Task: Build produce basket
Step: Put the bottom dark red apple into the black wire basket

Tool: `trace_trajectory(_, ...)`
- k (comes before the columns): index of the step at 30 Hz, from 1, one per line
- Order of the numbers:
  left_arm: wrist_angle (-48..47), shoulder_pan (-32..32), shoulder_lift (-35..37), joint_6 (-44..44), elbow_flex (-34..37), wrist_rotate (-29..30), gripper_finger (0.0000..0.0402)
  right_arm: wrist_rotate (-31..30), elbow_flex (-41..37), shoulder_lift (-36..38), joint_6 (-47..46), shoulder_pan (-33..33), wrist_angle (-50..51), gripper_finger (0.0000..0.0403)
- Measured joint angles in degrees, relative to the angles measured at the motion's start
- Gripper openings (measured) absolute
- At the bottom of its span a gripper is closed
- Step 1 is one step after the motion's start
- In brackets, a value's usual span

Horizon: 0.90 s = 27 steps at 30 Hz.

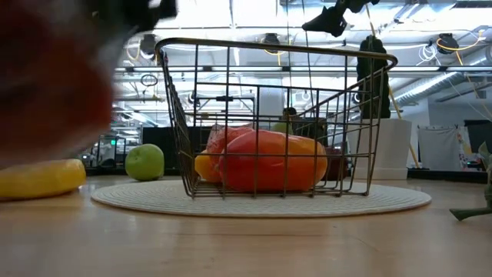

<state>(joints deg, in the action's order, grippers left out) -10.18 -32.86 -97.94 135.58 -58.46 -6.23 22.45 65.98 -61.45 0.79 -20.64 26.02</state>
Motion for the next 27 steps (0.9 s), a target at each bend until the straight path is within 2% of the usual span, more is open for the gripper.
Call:
trace_trajectory(5, -1.38, 0.14, 7.14, -5.04, 0.0, 8.33, 0.0343, -2.02, 0.0, 0.0, -0.08, 0.0, 0.0, 0.0393)
trace_trajectory(13, -4.77, 0.33, 19.39, -15.75, 0.0, 10.1, 0.0342, -9.17, 0.0, -0.02, -3.65, 0.0, -0.02, 0.0393)
trace_trajectory(18, -4.79, 1.88, 27.19, -25.14, 0.0, 14.64, 0.0343, -13.64, 0.0, -0.02, -9.33, 0.0, -0.02, 0.0393)
trace_trajectory(24, -5.0, 7.27, 35.94, -40.63, 0.0, 23.53, 0.0341, -14.95, 0.0, -0.02, -18.94, 0.13, -0.02, 0.0393)
trace_trajectory(27, -5.0, 10.92, 39.36, -48.2, 0.0, 24.5, 0.0347, -14.75, 0.0, -0.02, -24.85, 0.22, -0.04, 0.0393)
